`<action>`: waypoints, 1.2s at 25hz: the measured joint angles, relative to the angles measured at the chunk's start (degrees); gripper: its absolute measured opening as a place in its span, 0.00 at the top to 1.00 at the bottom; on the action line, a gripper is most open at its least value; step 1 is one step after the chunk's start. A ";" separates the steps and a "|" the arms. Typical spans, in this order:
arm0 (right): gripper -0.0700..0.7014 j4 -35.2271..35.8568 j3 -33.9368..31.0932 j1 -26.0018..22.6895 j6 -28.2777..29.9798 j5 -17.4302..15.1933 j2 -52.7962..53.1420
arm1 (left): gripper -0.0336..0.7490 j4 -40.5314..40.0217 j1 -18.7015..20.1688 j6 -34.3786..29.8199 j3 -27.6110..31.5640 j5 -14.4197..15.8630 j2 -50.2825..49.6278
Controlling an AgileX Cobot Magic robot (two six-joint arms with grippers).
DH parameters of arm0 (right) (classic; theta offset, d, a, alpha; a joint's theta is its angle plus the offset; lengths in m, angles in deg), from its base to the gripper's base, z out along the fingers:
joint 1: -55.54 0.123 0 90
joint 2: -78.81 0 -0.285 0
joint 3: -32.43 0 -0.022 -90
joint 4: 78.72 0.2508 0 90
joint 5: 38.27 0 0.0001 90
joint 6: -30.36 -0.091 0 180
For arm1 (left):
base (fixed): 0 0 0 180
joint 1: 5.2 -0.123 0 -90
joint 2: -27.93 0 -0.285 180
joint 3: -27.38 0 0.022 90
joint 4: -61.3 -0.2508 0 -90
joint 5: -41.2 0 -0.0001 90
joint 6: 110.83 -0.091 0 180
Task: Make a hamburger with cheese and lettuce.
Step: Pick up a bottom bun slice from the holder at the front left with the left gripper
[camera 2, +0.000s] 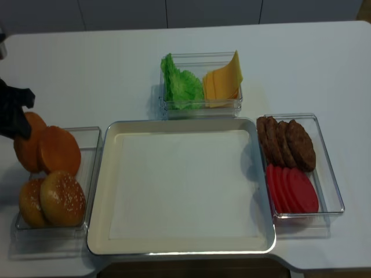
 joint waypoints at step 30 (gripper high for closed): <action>0.52 0.00 0.00 0.00 -0.10 0.00 0.00 | 0.80 -0.21 17.02 -1.94 -0.35 0.99 14.46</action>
